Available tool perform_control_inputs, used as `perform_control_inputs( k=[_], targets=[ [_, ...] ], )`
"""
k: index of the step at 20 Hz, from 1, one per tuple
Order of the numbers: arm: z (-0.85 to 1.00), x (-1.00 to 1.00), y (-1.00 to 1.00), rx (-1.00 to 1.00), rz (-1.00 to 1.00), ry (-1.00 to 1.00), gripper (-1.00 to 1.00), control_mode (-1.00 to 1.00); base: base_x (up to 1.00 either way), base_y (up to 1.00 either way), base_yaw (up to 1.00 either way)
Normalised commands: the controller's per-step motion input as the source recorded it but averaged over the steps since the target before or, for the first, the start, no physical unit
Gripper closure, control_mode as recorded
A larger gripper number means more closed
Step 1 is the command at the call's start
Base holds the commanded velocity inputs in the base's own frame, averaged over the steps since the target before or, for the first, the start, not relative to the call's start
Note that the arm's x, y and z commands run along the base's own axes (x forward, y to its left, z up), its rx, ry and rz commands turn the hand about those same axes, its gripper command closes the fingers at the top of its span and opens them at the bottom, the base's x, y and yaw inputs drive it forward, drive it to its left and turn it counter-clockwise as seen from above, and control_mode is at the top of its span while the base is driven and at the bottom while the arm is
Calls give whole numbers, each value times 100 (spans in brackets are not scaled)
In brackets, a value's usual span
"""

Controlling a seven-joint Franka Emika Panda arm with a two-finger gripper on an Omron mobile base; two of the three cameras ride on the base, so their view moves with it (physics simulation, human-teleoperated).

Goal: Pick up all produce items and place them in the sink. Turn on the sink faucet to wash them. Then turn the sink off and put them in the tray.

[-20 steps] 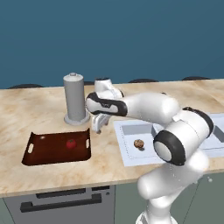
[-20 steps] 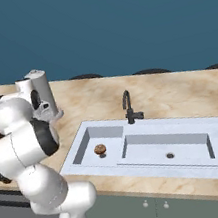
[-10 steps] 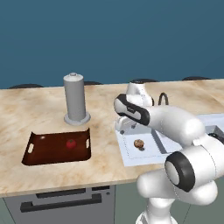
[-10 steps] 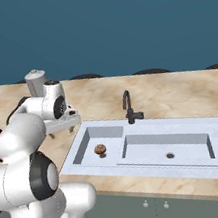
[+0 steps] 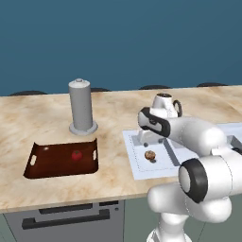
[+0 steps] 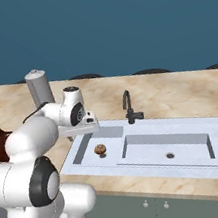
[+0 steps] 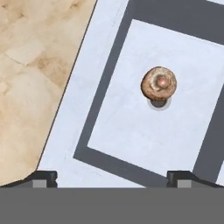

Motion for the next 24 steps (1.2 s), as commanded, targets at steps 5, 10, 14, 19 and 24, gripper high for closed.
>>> perform_control_inputs(
  k=[5,10,14,19,24],
  targets=[
    [-65,19,-24,-9,-17,3,-100,-100,0,0,0],
    [-47,3,-25,-7,-12,0,-100,-100,0,0,0],
    [-29,15,-22,-4,-10,0,-100,-100,0,0,0],
    [-30,39,-6,0,-6,0,-100,-100,0,0,0],
    [-26,35,0,0,0,0,-100,-100,0,0,0]
  ],
)
